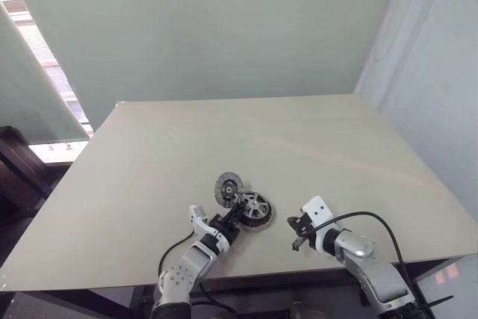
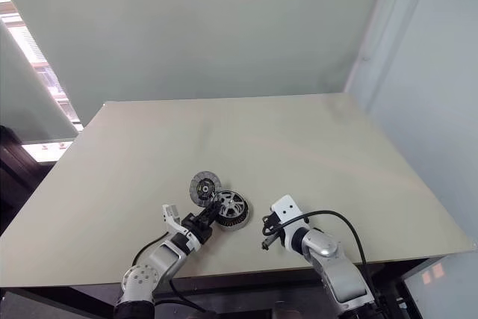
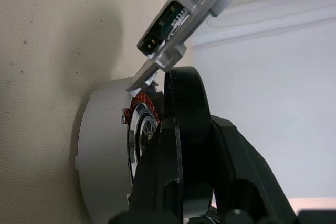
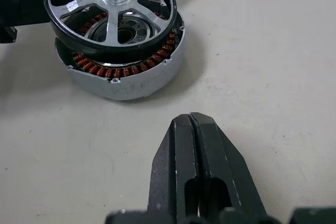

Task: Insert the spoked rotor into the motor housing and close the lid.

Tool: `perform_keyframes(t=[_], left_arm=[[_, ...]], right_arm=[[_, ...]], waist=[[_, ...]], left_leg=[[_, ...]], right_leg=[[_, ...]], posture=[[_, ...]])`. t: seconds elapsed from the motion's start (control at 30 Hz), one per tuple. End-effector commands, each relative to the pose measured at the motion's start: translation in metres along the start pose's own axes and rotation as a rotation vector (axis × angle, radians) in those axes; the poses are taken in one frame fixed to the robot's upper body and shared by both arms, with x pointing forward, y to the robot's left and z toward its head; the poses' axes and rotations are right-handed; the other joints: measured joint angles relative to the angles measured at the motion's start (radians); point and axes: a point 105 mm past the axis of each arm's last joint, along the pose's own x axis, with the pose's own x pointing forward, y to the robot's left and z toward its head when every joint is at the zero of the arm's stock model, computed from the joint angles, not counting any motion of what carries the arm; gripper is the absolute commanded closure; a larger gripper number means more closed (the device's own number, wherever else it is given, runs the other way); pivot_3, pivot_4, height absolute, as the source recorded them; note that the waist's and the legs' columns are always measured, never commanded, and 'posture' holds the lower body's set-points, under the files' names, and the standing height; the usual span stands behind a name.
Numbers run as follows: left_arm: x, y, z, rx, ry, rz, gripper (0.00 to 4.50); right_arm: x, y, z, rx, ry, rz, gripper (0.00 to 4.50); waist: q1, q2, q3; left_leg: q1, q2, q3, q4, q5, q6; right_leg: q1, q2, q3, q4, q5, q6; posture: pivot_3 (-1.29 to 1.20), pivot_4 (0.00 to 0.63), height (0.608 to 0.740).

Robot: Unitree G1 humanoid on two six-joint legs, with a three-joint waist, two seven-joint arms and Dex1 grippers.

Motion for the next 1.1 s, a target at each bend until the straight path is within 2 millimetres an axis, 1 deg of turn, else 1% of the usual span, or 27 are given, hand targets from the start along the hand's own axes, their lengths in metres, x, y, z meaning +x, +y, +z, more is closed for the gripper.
perform_keyframes(t=[0.03,0.23,0.57,0.67,1.1], left_arm=[[0.005,-0.006,-0.002,-0.008,0.007,-0.027,4.11],[0.007,-0.008,-0.008,-0.01,0.029,-0.034,4.11],[0.011,-0.012,-0.008,0.023,0.038,-0.039,4.11],[0.013,-0.01,-0.01,0.043,0.046,-0.019,4.11],[0.015,-0.014,-0.018,0.053,0.103,-0.028,4.11]], right_arm=[[-0.003,-0.005,0.021,-0.019,-0.075,-0.018,4.5],[-0.003,-0.005,0.02,-0.016,-0.073,-0.021,4.5],[-0.002,-0.006,0.019,-0.014,-0.073,-0.024,4.5],[-0.002,-0.005,0.02,-0.014,-0.076,-0.024,4.5],[-0.001,-0.004,0.02,-0.01,-0.078,-0.027,4.5]], waist=[[0.0,0.0,0.0],[0.0,0.0,0.0],[0.0,0.0,0.0],[0.0,0.0,0.0],[0.001,0.0,0.0]], left_leg=[[0.0,0.0,0.0,0.0,0.0,0.0],[0.0,0.0,0.0,0.0,0.0,0.0],[0.0,0.0,0.0,0.0,0.0,0.0],[0.0,0.0,0.0,0.0,0.0,0.0],[0.0,0.0,0.0,0.002,0.0,0.0]], right_leg=[[0.0,0.0,0.0,0.0,0.0,0.0],[0.0,0.0,0.0,0.0,0.0,0.0],[0.0,0.0,0.0,0.0,0.0,0.0],[0.0,0.0,0.0,0.0,0.0,0.0],[0.001,0.0,0.0,0.0,0.0,0.0]], posture=[[0.0,0.0,0.74],[0.0,0.0,0.74],[0.0,0.0,0.74],[0.0,0.0,0.74],[0.0,0.0,0.74]])
